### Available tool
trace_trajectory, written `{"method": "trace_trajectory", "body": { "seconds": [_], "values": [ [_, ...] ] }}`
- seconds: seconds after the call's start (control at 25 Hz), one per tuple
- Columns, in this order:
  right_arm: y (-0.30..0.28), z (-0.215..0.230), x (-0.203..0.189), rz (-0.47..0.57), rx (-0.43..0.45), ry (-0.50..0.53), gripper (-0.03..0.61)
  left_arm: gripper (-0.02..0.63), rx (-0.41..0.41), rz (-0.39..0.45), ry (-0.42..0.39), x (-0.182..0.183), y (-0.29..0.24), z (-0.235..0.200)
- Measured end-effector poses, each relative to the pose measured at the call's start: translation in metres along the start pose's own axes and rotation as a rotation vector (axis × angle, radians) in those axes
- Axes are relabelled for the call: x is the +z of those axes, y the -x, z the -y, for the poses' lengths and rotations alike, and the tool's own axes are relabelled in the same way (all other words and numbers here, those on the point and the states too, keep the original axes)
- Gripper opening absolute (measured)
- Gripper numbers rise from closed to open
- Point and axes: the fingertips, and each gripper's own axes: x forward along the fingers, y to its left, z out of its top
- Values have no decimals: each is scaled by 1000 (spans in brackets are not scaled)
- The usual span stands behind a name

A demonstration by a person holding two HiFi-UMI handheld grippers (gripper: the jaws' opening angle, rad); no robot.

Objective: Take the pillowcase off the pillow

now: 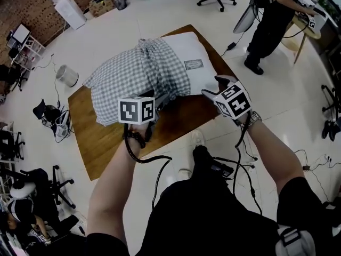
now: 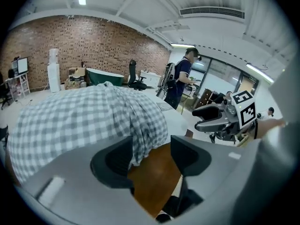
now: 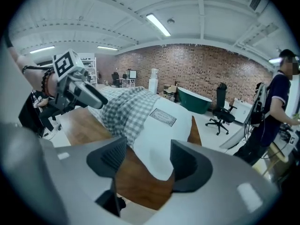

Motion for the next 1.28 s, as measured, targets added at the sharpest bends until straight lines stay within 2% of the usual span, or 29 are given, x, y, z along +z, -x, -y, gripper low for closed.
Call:
{"method": "trace_trajectory", "body": {
  "seconds": [0.2,0.44,0.56,0.72,0.76,0.84,0.92,1.0,1.12,1.28],
  "values": [
    [-28,8,-29,-26,-41,-36,318,294,86,13,111,-45,-34,-11],
    [-66,44,-37,-67,-78,-86,342,314,225,20,242,-64,-85,-54],
    [-87,54,-47,-82,-88,-110,364,318,278,19,260,-65,-102,-68],
    [-107,53,-55,-110,-62,-117,362,315,297,1,282,-60,-112,-77],
    [-110,53,-57,-115,-60,-113,354,301,289,-6,294,-62,-115,-80],
    [-114,57,-57,-117,-67,-99,256,264,273,-18,307,-64,-119,-86],
    [-113,61,-52,-107,-71,-87,167,177,269,-27,303,-65,-116,-91],
    [-109,63,-46,-93,-72,-69,111,98,271,-31,295,-65,-109,-93],
    [-99,66,-40,-73,-86,-48,70,25,287,-19,281,-64,-94,-87],
    [-91,74,-34,-66,-110,-54,54,15,317,-4,298,-62,-71,-89]
  ]
}}
